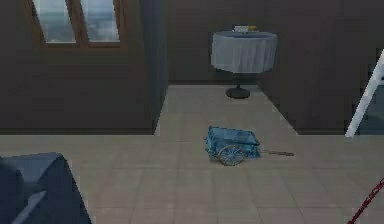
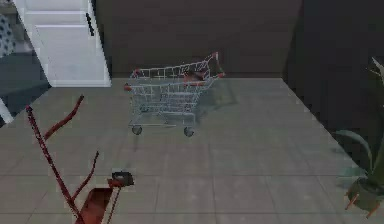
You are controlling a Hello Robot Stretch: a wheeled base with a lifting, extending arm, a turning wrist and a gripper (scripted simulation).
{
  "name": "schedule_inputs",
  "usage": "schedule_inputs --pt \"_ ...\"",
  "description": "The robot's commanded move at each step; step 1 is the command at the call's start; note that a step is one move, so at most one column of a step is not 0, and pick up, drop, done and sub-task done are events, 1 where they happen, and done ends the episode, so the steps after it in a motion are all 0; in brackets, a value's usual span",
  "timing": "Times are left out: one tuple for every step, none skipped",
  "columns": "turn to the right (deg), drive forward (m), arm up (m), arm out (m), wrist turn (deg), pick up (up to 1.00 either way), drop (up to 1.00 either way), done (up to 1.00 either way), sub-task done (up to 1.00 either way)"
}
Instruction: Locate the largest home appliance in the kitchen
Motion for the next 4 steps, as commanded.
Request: schedule_inputs --pt "45.0 0.00 0.00 0.00 0.0 0.00 0.00 0.00 0.00" --pt "45.0 0.00 0.00 0.00 0.0 0.00 0.00 0.00 0.00" --pt "24.0 0.00 0.00 0.00 0.0 0.00 0.00 0.00 0.00" --pt "0.0 1.00 0.00 0.00 0.0 0.00 0.00 0.00 0.00"
